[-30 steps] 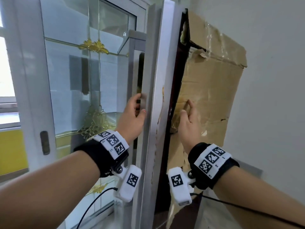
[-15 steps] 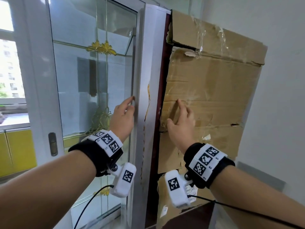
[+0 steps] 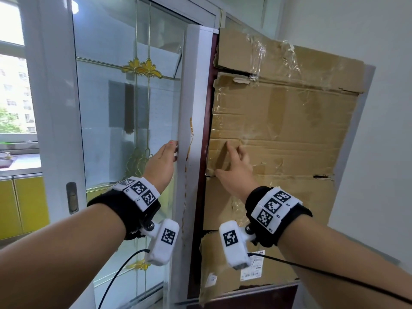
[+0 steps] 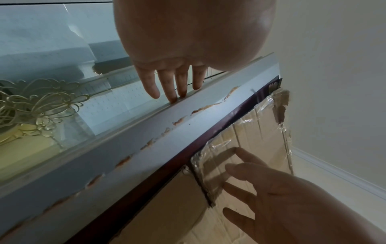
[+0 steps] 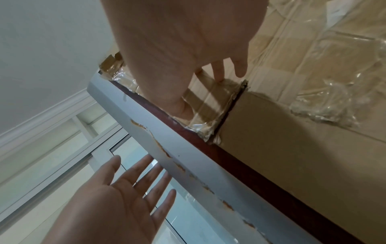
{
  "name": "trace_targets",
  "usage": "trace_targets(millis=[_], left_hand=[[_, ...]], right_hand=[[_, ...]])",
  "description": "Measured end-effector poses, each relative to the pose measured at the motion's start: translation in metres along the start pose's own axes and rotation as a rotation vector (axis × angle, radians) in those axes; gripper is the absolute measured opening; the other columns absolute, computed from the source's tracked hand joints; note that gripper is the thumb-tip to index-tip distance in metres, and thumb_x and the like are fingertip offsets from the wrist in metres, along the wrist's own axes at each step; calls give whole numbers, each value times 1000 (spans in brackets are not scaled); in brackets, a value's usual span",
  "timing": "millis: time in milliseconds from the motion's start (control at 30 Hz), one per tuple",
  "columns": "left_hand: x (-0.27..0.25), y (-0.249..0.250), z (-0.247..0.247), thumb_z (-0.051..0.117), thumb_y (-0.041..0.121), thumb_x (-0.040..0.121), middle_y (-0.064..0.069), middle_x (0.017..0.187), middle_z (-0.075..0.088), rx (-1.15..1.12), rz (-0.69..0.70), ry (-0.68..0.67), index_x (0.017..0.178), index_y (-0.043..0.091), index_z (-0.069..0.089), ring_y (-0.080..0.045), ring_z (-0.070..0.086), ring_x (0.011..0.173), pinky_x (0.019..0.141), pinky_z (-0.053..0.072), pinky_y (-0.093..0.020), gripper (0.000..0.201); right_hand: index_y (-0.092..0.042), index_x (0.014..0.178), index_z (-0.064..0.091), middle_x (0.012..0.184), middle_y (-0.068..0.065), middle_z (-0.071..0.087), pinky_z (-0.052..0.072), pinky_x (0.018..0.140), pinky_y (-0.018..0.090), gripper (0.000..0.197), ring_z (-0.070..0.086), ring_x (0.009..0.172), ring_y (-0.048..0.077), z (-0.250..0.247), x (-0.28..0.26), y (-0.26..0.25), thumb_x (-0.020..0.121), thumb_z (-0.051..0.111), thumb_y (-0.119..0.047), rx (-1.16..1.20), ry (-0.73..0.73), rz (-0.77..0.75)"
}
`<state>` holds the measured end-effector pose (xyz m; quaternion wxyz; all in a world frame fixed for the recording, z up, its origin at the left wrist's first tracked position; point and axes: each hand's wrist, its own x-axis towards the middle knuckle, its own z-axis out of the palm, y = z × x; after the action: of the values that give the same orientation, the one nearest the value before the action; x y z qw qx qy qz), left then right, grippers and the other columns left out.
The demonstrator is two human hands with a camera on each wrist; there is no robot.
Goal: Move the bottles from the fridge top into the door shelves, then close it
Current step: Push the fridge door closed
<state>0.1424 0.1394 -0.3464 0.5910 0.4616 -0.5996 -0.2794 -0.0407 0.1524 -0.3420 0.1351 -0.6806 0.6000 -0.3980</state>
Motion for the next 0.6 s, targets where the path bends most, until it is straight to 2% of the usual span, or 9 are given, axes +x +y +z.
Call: trace_targets(millis=[67, 167, 300, 400, 500, 600], left_hand=[[2, -2, 0, 25, 45, 102, 4, 128, 56, -45, -33, 23, 140, 20, 46, -14, 55, 113, 108, 36, -38, 50], [7, -7, -1, 27, 49, 99, -1, 140, 54, -50, -53, 39, 143, 21, 42, -17, 54, 119, 113, 33, -44, 55], [6, -8, -3, 26, 48, 100, -4, 144, 51, -42, -74, 20, 144, 19, 42, -13, 51, 112, 113, 34, -45, 55], [5, -7, -5, 27, 53, 97, -4, 145, 50, -17, -78, 4, 144, 19, 41, -14, 51, 116, 113, 33, -48, 60], [5, -5, -8, 28, 60, 89, -2, 149, 46, 39, -53, 8, 145, 22, 40, -20, 46, 132, 114, 32, -50, 69], [5, 3, -10, 31, 55, 92, -3, 148, 46, 97, 3, 49, 141, 22, 46, -21, 45, 134, 113, 34, -49, 61]], right_hand=[[-41, 153, 5, 164, -5, -8, 20, 119, 51, 86, 3, 151, 29, 0, 3, -1, 86, 58, -31, -30, -29, 13], [-41, 154, 3, 164, -6, -10, 19, 119, 51, 89, 3, 150, 30, 0, 3, -1, 86, 60, -39, -50, -39, 13], [-40, 154, 5, 164, -5, -9, 21, 119, 52, 90, 4, 151, 30, -5, 3, 1, 85, 63, -38, -26, -66, -2], [-37, 155, 12, 163, -5, -7, 29, 117, 46, 87, 16, 149, 28, -13, 2, -1, 85, 64, -32, 18, -90, -5], [-31, 155, 17, 162, -4, -4, 35, 111, 33, 81, 31, 142, 26, -22, 2, -5, 88, 62, -27, 13, -117, -9], [-28, 153, 25, 161, 1, 4, 38, 102, 30, 74, 42, 134, 27, -30, -3, -9, 88, 62, -31, -19, -112, -20]])
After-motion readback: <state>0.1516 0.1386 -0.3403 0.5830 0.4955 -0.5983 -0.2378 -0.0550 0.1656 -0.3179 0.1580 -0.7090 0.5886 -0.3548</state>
